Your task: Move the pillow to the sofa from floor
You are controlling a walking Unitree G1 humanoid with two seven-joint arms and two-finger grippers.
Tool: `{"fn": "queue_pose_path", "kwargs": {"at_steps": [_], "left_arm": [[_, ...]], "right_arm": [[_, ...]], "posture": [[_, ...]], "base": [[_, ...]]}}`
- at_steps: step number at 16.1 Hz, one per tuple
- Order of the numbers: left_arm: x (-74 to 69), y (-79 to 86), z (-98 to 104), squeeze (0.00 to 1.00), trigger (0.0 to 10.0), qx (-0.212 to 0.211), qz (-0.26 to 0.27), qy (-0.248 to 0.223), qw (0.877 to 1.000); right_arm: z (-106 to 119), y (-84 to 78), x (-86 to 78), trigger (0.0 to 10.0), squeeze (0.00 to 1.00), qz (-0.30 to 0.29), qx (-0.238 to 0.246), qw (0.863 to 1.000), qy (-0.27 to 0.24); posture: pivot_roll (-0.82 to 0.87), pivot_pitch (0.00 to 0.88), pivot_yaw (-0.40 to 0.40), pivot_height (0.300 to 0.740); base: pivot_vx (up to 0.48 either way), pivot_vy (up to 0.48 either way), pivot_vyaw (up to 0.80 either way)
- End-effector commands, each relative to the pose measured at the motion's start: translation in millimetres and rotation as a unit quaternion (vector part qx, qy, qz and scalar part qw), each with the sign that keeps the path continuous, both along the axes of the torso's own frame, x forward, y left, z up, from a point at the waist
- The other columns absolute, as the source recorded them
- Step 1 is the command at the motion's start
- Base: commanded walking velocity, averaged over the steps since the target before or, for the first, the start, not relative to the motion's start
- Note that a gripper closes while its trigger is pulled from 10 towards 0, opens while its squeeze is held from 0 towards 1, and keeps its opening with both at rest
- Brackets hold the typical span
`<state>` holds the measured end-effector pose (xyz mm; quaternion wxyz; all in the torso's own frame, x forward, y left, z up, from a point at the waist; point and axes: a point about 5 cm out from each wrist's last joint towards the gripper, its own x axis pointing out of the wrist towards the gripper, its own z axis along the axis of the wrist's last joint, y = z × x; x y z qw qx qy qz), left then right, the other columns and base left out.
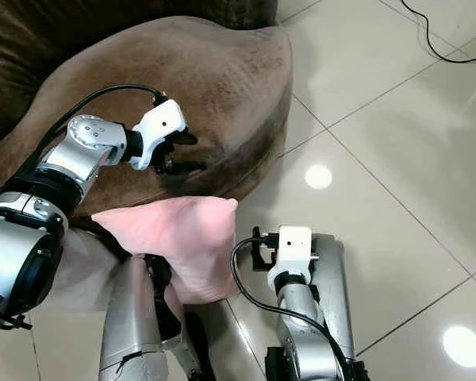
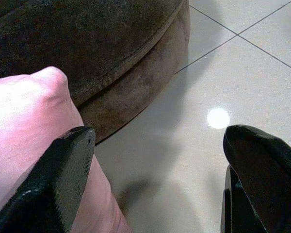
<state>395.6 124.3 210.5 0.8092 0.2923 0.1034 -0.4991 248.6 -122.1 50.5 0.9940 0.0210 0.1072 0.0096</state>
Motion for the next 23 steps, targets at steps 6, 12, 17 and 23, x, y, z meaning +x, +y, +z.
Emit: {"fn": "queue_pose_path", "kwargs": {"at_steps": [6, 12, 17, 23], "left_arm": [[-4.6, 11.5, -10.6, 1.0, 10.0, 0.011, -0.007, 0.023, 1.0], [-8.5, 18.2, -24.6, 1.0, 10.0, 0.027, -0.003, 0.04, 0.999], [-13.1, 15.3, -36.1, 1.0, 10.0, 0.036, -0.019, 0.053, 0.998], [-23.4, 2.8, -55.3, 1.0, 10.0, 0.045, -0.065, 0.078, 0.994]], "right_arm": [[-44.9, -14.3, -27.1, 10.0, 0.0, -0.026, -0.005, 0.994, 0.107], [-40.7, -38.7, -31.8, 10.0, 0.0, -0.046, -0.03, 0.993, 0.102], [28.9, -74.7, -49.3, 10.0, 0.0, 0.077, -0.063, 0.993, 0.067], [40.4, -52.5, -85.1, 10.0, 0.0, 0.143, -0.015, 0.981, 0.13]], "posture": [[-0.21, 0.269, 0.29, 0.45], [-0.22, 0.275, 0.288, 0.45], [-0.24, 0.29, 0.277, 0.45], [-0.26, 0.301, 0.27, 0.45]], "base": [[0.0, 0.0, 0.0], [0.0, 0.0, 0.0], [0.0, 0.0, 0.0], [0.0, 0.0, 0.0]]}}
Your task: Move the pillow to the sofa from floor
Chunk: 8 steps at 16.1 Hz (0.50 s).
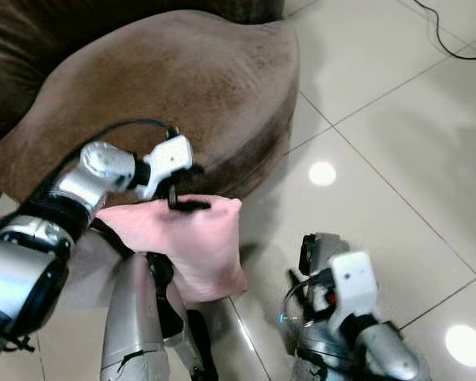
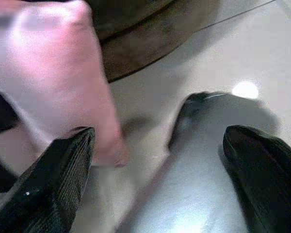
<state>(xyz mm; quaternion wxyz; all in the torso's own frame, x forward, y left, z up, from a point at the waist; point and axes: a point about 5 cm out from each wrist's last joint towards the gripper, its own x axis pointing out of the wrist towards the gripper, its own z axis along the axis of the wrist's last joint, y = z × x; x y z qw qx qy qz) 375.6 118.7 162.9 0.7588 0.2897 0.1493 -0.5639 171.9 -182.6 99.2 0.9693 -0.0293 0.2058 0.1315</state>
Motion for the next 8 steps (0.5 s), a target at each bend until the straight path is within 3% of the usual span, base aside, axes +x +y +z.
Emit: {"fn": "queue_pose_path", "kwargs": {"at_steps": [1, 5, 8], "left_arm": [[-5.0, 9.0, -10.7, 1.0, 10.0, 0.02, -0.005, 0.019, 1.0], [-11.7, 9.2, -23.0, 1.0, 10.0, 0.031, -0.022, 0.035, 0.999], [-22.8, 14.5, -47.3, 1.0, 10.0, 0.062, -0.029, 0.061, 0.996]], "right_arm": [[-1.7, 12.0, -12.3, 10.0, 0.0, 0.021, 0.032, 0.999, 0.038], [14.1, 7.0, -14.4, 10.0, 0.0, 0.027, 0.016, 0.999, 0.033], [30.0, 2.9, -11.6, 10.0, 0.0, 0.028, 0.008, 0.999, 0.019]], "posture": [[-0.27, 0.302, 0.268, 0.45], [-0.27, 0.306, 0.259, 0.45], [-0.28, 0.315, 0.254, 0.45]], "base": [[0.0, 0.0, 0.0], [0.0, 0.0, 0.0], [0.0, 0.0, 0.0]]}}
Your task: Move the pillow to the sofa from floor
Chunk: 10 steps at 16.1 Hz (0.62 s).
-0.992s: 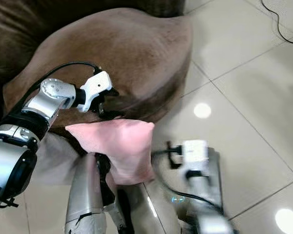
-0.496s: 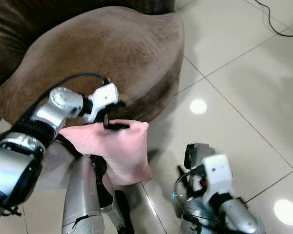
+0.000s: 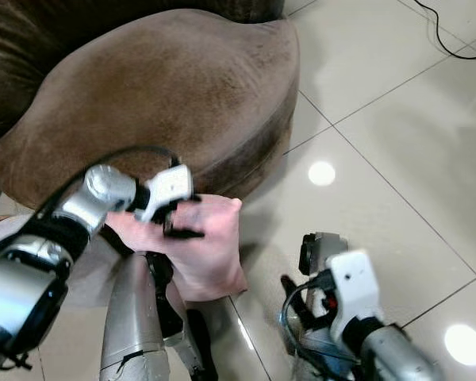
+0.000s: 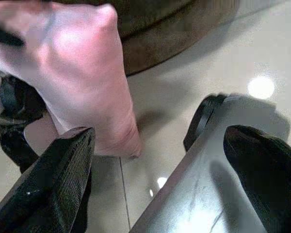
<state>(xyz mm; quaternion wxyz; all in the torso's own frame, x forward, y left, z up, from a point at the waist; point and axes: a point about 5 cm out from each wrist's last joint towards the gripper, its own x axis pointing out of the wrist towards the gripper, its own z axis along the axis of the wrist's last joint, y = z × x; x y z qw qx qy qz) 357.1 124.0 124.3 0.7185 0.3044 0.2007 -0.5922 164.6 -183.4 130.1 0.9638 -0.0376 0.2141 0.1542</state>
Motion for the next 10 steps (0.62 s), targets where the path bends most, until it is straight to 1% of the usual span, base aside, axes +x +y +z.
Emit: {"fn": "queue_pose_path", "kwargs": {"at_steps": [1, 2, 3, 4, 5, 6, 7, 8, 9, 10], "left_arm": [[-7.4, 9.4, -17.9, 1.0, 10.0, 0.028, 0.009, 0.018, 0.999], [-9.1, 9.8, -23.1, 1.0, 10.0, 0.039, 0.012, 0.013, 0.999], [-12.1, 11.3, -32.7, 1.0, 10.0, 0.055, 0.023, 0.011, 0.998], [-14.3, 12.3, -40.1, 1.0, 10.0, 0.068, 0.034, 0.007, 0.997], [-15.7, 12.4, -44.3, 1.0, 10.0, 0.076, 0.038, 0.003, 0.996], [-14.6, 12.0, -44.8, 1.0, 10.0, 0.079, 0.046, -0.007, 0.996], [-11.9, 11.6, -41.9, 1.0, 10.0, 0.077, 0.054, -0.016, 0.995], [-10.6, 11.5, -40.1, 1.0, 10.0, 0.076, 0.056, -0.018, 0.995], [-8.5, 12.9, -38.0, 1.0, 10.0, 0.08, 0.061, -0.028, 0.995], [-7.8, 13.9, -37.8, 1.0, 10.0, 0.083, 0.065, -0.034, 0.994]], "right_arm": [[6.9, 1.2, -5.2, 10.0, 0.0, 0.009, 0.005, 1.0, 0.006], [13.3, -4.0, -6.0, 10.0, 0.0, 0.008, -0.006, 1.0, 0.0], [30.1, -19.3, -9.1, 10.0, 0.0, 0.003, -0.032, 0.999, -0.011], [43.8, -29.9, -14.6, 10.0, 0.0, 0.005, -0.046, 0.999, -0.016], [48.2, -34.0, -19.1, 10.0, 0.0, 0.01, -0.055, 0.998, -0.011], [47.0, -36.1, -23.9, 10.0, 0.0, 0.017, -0.072, 0.997, 0.003], [45.5, -36.5, -28.1, 10.0, 0.0, 0.018, -0.078, 0.997, 0.013], [44.9, -35.2, -30.0, 10.0, 0.0, 0.02, -0.075, 0.997, 0.016], [44.3, -32.2, -35.8, 10.0, 0.0, 0.033, -0.079, 0.996, 0.032], [45.3, -33.0, -37.1, 10.0, 0.0, 0.035, -0.08, 0.995, 0.037]], "posture": [[-0.29, 0.321, 0.248, 0.45], [-0.3, 0.325, 0.241, 0.45], [-0.33, 0.33, 0.227, 0.45], [-0.35, 0.335, 0.212, 0.45], [-0.36, 0.336, 0.202, 0.45], [-0.38, 0.338, 0.191, 0.45], [-0.38, 0.34, 0.182, 0.45], [-0.39, 0.341, 0.179, 0.45], [-0.39, 0.347, 0.169, 0.45], [-0.39, 0.347, 0.169, 0.45]], "base": [[0.0, 0.0, 0.0], [0.0, 0.0, 0.0], [0.0, 0.0, 0.0], [0.0, 0.0, 0.0], [0.0, 0.0, 0.0], [0.0, 0.0, 0.0], [0.0, 0.0, 0.0], [0.0, 0.0, 0.0], [0.0, 0.0, 0.0], [0.0, 0.0, 0.0]]}}
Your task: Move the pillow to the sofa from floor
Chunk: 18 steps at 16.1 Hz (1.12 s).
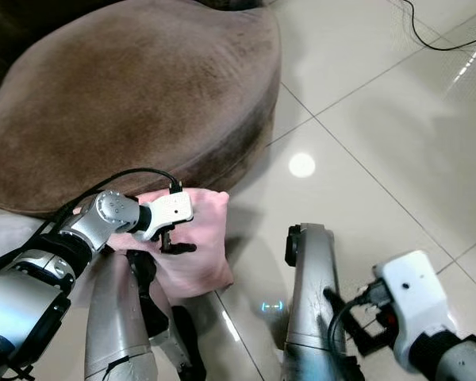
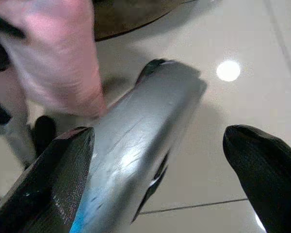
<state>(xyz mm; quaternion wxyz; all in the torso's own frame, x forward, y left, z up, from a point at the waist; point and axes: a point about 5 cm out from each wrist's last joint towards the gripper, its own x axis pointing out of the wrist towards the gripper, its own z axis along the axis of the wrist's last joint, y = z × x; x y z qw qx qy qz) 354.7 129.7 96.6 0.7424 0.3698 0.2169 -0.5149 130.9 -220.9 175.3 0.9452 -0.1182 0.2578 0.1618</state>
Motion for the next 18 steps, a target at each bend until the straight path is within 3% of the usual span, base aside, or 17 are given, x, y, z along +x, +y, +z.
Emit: {"fn": "queue_pose_path", "kwargs": {"at_steps": [1, 2, 6, 11, 12, 13, 18], "left_arm": [[-1.4, 10.4, -6.2, 0.98, 10.0, 0.02, 0.02, -0.001, 1.0], [3.9, 12.9, 1.6, 0.0, 10.0, 0.013, 0.032, -0.022, 0.999], [19.5, 26.0, 33.0, 0.0, 10.0, 0.006, 0.053, -0.069, 0.996], [14.4, 23.8, 16.3, 0.0, 10.0, 0.021, 0.067, -0.066, 0.995], [6.1, 20.4, -1.5, 0.0, 10.0, 0.031, 0.068, -0.051, 0.996], [0.7, 18.8, -13.0, 0.0, 0.0, 0.043, 0.07, -0.043, 0.996], [-15.8, 13.2, -44.2, 0.0, 0.0, 0.031, 0.118, -0.018, 0.992]], "right_arm": [[3.9, 1.7, -6.4, 10.0, 0.0, 0.013, 0.007, 1.0, 0.01], [6.9, -3.2, -11.3, 10.0, 0.0, 0.017, 0.005, 1.0, 0.017], [6.4, -11.1, -23.4, 10.0, 0.0, 0.008, 0.003, 0.999, 0.039], [9.9, -19.1, -39.1, 10.0, 0.0, -0.006, 0.011, 0.998, 0.055], [13.3, -22.4, -51.4, 10.0, 0.0, -0.006, 0.017, 0.998, 0.068], [19.2, -27.1, -58.7, 10.0, 0.0, -0.009, 0.016, 0.997, 0.071], [50.8, -41.1, -83.8, 10.0, 0.0, -0.031, 0.008, 0.997, 0.073]], "posture": [[-0.39, 0.351, 0.16, 0.45], [-0.41, 0.359, 0.148, 0.45], [-0.43, 0.38, 0.132, 0.45], [-0.48, 0.437, 0.131, 0.45], [-0.52, 0.472, 0.126, 0.45], [-0.55, 0.494, 0.115, 0.45], [-0.66, 0.553, 0.055, 0.45]], "base": [[0.0, 0.0, 0.0], [0.0, 0.0, 0.0], [0.0, 0.0, 0.0], [0.0, 0.0, 0.0], [0.0, 0.0, 0.0], [0.0, 0.0, 0.0], [0.0, 0.0, 0.0]]}}
